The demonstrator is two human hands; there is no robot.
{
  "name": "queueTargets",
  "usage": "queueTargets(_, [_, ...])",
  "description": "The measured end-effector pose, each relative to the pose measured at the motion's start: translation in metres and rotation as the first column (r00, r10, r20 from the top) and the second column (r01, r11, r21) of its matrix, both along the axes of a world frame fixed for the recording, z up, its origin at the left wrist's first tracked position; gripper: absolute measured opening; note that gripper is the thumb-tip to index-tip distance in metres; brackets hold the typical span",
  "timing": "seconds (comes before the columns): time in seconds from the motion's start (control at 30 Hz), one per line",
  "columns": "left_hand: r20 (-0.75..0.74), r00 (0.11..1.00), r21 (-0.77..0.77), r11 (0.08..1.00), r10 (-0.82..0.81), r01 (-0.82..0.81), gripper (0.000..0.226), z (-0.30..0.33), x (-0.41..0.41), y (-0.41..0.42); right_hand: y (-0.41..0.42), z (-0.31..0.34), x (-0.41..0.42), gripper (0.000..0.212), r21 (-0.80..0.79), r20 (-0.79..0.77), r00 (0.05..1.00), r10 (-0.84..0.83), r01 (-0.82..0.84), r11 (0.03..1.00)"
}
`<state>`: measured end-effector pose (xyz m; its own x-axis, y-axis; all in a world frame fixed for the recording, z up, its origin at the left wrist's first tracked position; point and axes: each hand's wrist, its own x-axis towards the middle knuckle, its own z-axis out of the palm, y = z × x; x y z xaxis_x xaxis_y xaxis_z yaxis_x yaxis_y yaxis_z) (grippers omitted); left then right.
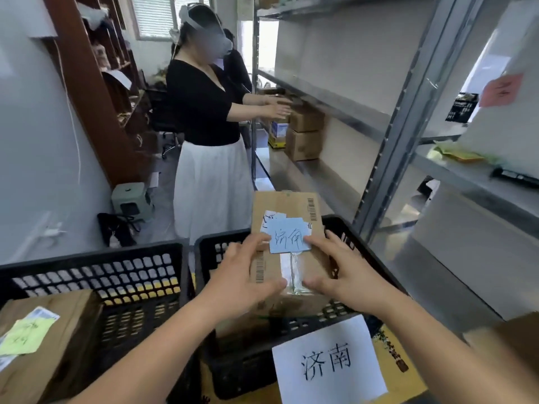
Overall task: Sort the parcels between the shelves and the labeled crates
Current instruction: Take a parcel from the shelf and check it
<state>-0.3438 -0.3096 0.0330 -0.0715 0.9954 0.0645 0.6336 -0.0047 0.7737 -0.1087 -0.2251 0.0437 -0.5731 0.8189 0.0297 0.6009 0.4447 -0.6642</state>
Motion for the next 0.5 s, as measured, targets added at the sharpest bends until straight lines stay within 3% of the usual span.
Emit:
queueTargets(0.07, [-0.016,0.999,-0.07,0.997,0.03,-0.031,0.093,-0.01,0.013,0.018,0.027,-0.015,0.01,0.086,-0.035,0.0,0.999,0.043,-0.043,0.998])
queueTargets(0.2, [-0.083,0.992,-0.144,0.984,0.091,-0.102,0.11,-0.037,0.042,0.047,0.074,-0.041,0.029,0.089,-0.091,0.0,0.991,0.134,-0.134,0.987])
queueTargets(0.5, [-0.144,0.984,-0.242,0.96,0.105,-0.138,0.105,-0.092,0.074,0.075,0.123,-0.102,0.041,0.095,-0.244,0.112,0.937,0.329,-0.295,0.924])
